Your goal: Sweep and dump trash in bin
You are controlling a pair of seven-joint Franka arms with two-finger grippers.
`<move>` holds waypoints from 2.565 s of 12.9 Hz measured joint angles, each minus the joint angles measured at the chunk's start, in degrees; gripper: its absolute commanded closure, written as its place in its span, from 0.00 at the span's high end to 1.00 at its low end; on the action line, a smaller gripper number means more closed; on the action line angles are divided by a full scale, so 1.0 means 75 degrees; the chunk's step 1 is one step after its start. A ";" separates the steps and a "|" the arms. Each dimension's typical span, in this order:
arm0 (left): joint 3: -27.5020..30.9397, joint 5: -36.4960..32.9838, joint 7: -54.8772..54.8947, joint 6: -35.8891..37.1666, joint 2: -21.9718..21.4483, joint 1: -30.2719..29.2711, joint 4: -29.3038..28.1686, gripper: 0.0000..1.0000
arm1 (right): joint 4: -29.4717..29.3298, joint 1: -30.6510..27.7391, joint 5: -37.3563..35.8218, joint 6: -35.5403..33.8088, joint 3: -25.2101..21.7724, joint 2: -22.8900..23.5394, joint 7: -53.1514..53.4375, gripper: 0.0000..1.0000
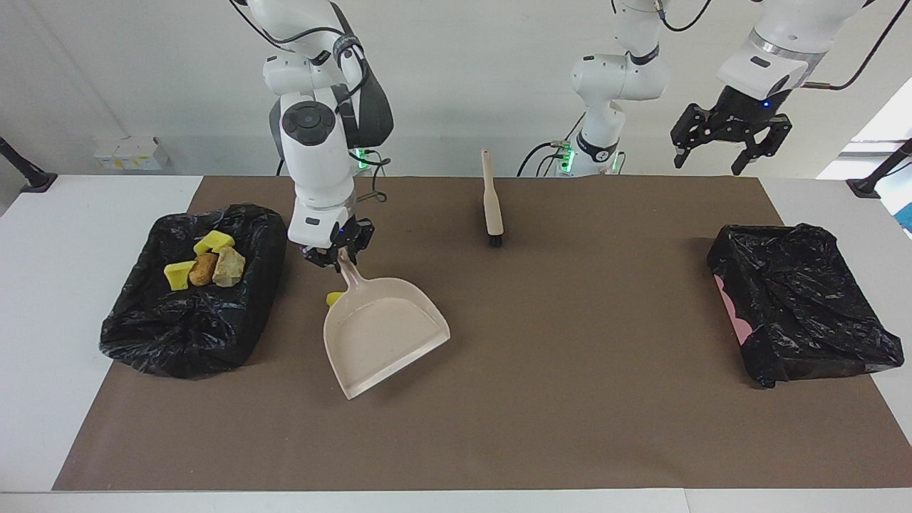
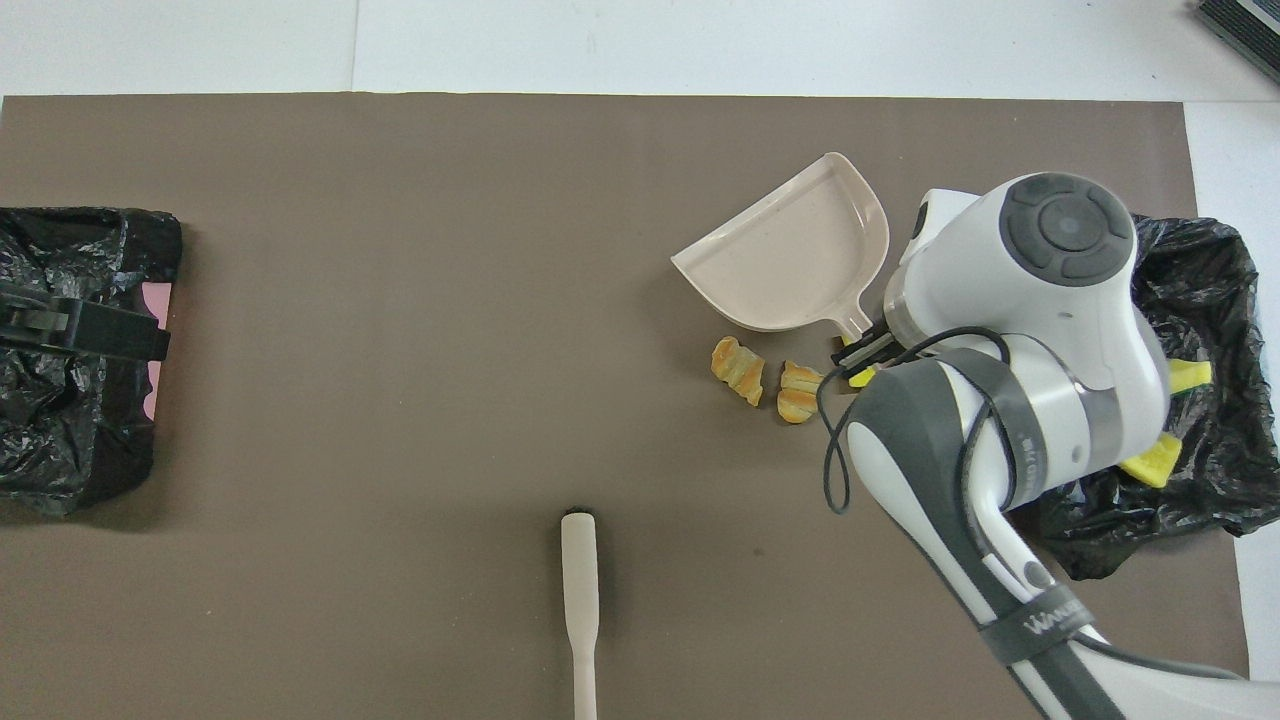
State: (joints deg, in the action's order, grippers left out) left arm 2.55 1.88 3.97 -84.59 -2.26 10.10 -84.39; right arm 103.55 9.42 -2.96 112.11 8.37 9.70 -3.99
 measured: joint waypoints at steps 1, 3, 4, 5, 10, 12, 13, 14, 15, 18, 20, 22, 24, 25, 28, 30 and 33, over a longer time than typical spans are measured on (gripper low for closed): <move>0.0000 0.0000 0.0000 0.0000 0.0000 0.0000 0.0000 1.00 | -0.0130 0.0235 0.0137 0.0139 0.0003 0.0178 0.0883 0.00; 0.0002 0.0000 0.0000 0.0000 0.0000 -0.0003 0.0000 1.00 | -0.0588 0.0691 0.0407 0.0210 0.0005 0.0600 0.2266 0.00; 0.0002 0.0000 0.0000 0.0000 0.0000 -0.0004 0.0000 1.00 | -0.0848 0.0914 0.0459 0.0242 0.0004 0.0848 0.2925 0.00; 0.0003 0.0000 0.0000 0.0000 0.0000 -0.0004 0.0000 1.00 | -0.1067 0.1100 0.0477 0.0341 0.0005 0.1088 0.3458 0.00; 0.0003 0.0000 0.0000 0.0000 0.0000 -0.0005 0.0000 1.00 | -0.2546 0.2197 0.0484 0.0575 0.0002 0.2445 0.5504 0.00; 0.0003 0.0000 0.0000 0.0000 0.0000 -0.0005 0.0000 1.00 | -0.2913 0.2339 0.0484 0.0564 -0.0001 0.2642 0.5738 0.00; 0.0003 0.0000 0.0000 0.0000 0.0000 -0.0005 0.0000 1.00 | -0.2967 0.2328 0.0484 0.0560 -0.0015 0.2689 0.5738 0.00; 0.0003 0.0000 0.0000 0.0000 0.0000 -0.0005 0.0000 1.00 | -0.2994 0.2327 0.0484 0.0561 -0.0028 0.2753 0.5752 0.00; 0.0003 0.0000 0.0000 0.0000 0.0000 -0.0005 0.0000 1.00 | -0.3042 0.2335 0.0484 0.0576 -0.0028 0.2846 0.5853 0.00; 0.0003 0.0000 0.0000 0.0000 0.0000 -0.0005 0.0000 1.00 | -0.3439 0.2554 0.0483 0.0590 -0.0023 0.3153 0.6220 0.00; 0.0003 0.0000 0.0000 0.0000 0.0000 -0.0005 0.0000 1.00 | -0.3540 0.2675 0.0472 0.0608 -0.0024 0.3264 0.6280 0.00; 0.0003 0.0000 0.0000 0.0000 0.0000 -0.0005 0.0000 1.00 | -0.3540 0.2713 0.0402 0.0673 -0.0026 0.3398 0.6280 0.82; 0.0003 0.0000 0.0000 0.0000 0.0000 -0.0005 0.0000 1.00 | -0.3527 0.2731 0.0387 0.0667 -0.0025 0.3459 0.6280 1.00; 0.0003 0.0000 0.0000 0.0000 0.0000 -0.0005 0.0000 1.00 | -0.3501 0.2742 0.0378 0.0653 -0.0022 0.3457 0.6279 1.00; 0.0003 0.0000 0.0000 0.0000 0.0000 -0.0005 0.0000 1.00 | -0.3215 0.2867 0.0379 0.0179 0.0018 0.3138 0.6280 1.00; 0.0003 0.0000 0.0000 0.0000 0.0000 -0.0005 0.0000 1.00 | -0.2510 0.3135 0.0381 0.0045 0.0072 0.2581 0.6284 1.00; -0.0014 0.0000 -0.0001 -0.0009 0.0000 -0.0004 -0.0001 1.00 | -0.1341 0.3711 0.0381 0.0045 0.0100 0.1752 0.6633 1.00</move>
State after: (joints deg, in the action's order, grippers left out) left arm 2.45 1.88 3.96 -84.65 -2.26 10.07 -84.39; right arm 93.49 37.25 -0.10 112.45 9.12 22.84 45.76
